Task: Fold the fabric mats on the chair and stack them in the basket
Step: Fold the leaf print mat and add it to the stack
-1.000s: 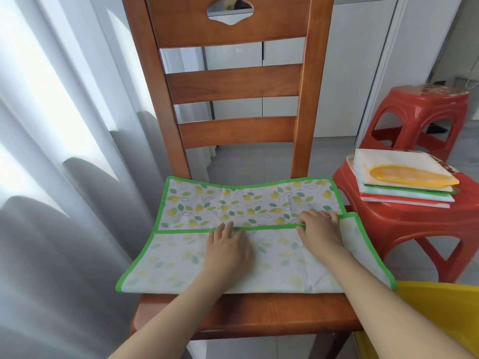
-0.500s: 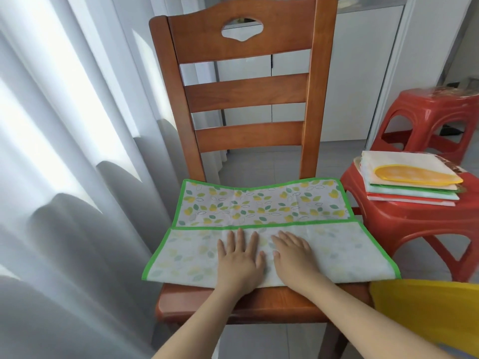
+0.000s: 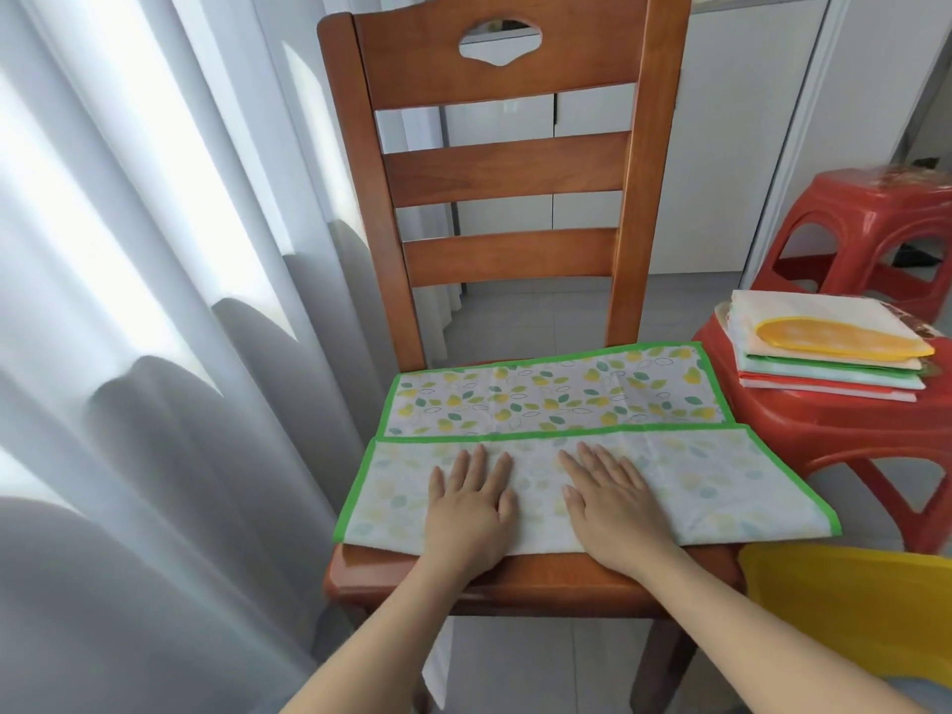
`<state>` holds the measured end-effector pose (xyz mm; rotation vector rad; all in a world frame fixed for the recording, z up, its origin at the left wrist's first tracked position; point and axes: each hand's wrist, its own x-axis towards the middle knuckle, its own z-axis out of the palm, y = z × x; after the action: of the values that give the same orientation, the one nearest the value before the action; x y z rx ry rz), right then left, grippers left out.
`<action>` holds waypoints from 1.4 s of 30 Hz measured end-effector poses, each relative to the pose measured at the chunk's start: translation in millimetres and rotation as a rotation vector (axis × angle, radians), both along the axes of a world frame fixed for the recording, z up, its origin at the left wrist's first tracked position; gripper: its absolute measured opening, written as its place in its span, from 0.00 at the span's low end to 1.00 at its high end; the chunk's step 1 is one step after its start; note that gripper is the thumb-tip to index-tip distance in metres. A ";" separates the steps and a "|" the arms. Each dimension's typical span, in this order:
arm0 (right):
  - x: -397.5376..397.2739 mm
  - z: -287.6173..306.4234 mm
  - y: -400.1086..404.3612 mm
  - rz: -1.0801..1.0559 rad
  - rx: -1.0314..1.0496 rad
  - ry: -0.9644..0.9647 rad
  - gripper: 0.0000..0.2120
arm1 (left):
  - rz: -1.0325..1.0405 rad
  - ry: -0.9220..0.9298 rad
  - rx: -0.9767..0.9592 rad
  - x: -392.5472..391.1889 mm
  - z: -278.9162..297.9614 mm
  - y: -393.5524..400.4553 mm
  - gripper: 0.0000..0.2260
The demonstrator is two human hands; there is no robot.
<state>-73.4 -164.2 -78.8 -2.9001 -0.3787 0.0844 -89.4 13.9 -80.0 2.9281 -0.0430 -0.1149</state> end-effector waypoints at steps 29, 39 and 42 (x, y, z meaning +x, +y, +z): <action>-0.8 -1.9 62.9 0.151 -0.023 0.034 0.25 | 0.133 0.004 -0.015 -20.3 2.3 51.5 0.24; 12.7 2.2 -41.2 -0.046 -0.090 0.054 0.26 | 0.111 0.015 0.010 -18.6 2.7 51.9 0.24; 12.5 5.9 -36.0 -0.059 -0.065 0.066 0.26 | 0.113 0.037 0.030 -18.0 4.6 49.6 0.24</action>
<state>-60.9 -200.2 -72.9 -2.9609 -0.2840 0.1856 -107.3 63.5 -75.4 2.9487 0.1309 -0.1529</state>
